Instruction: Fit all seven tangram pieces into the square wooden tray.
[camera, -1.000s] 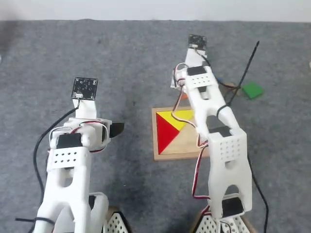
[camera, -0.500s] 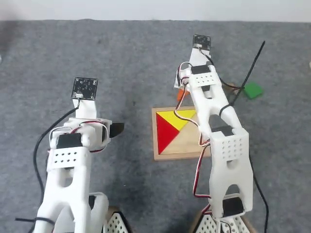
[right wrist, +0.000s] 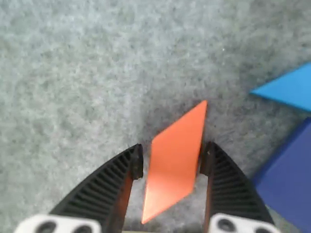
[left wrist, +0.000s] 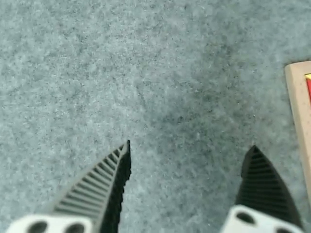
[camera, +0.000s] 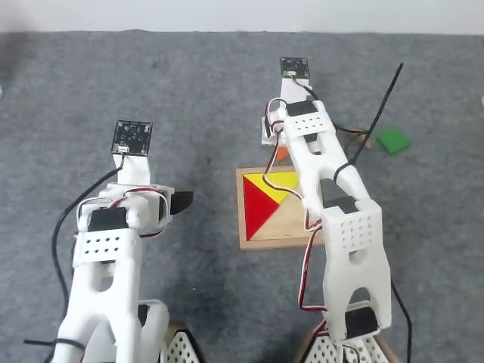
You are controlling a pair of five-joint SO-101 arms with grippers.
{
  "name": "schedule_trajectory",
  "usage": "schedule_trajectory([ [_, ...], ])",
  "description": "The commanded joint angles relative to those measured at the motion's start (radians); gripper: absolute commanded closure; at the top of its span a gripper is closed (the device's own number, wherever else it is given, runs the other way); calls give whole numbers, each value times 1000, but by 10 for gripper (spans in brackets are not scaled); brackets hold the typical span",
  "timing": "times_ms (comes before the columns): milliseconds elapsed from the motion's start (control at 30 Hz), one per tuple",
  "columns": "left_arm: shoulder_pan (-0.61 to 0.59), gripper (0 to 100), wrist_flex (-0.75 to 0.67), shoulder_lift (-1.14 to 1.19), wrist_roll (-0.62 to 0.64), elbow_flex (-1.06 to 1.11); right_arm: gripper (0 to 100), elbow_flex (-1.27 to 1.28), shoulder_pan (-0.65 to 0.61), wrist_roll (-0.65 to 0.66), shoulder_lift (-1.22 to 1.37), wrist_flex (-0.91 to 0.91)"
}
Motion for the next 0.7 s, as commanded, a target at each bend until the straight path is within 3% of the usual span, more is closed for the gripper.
schedule_trajectory([
  [0, 8, 652, -18, -26, 0, -4, 820, -2, 2, 17, -10, 38],
  [133, 6, 652, -18, -26, 0, -4, 998, -2, 2, 17, -10, 38],
  [200, 6, 652, -18, -26, 0, -4, 965, -2, 2, 17, -10, 38],
  [433, 6, 652, -18, -26, 0, -2, 991, -2, 15, 15, -65, 48],
  [667, 8, 653, -78, -26, 2, 33, 991, -2, 93, 32, -292, 231],
])
